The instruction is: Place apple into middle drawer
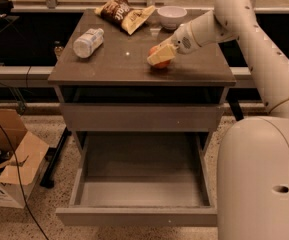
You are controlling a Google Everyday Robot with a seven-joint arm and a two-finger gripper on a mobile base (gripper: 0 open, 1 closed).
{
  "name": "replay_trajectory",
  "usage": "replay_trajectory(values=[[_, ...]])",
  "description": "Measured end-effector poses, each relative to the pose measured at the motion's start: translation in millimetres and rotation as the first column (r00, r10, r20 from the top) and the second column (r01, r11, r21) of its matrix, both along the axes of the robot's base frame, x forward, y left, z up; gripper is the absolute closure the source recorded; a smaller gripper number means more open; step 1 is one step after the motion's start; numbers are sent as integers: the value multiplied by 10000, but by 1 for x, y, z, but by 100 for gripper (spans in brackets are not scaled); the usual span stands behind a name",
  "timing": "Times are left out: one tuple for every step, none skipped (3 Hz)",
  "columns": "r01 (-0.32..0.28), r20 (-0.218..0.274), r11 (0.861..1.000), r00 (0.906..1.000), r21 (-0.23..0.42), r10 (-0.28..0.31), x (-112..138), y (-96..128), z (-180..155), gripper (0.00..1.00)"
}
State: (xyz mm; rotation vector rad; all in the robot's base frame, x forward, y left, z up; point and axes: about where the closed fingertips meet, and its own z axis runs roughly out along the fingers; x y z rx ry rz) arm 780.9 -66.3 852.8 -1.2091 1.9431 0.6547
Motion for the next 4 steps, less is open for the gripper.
replay_trajectory(values=[[-66,67,10000,10000,-35,66,-17,-6,16,96],[-225,357,9996,9991,-139,230,-64,-22,44,100],[-242,346,9996,9991,-157,248,-116,-33,51,100],[-111,76,9996,9999,263,109,-160,-33,33,100]])
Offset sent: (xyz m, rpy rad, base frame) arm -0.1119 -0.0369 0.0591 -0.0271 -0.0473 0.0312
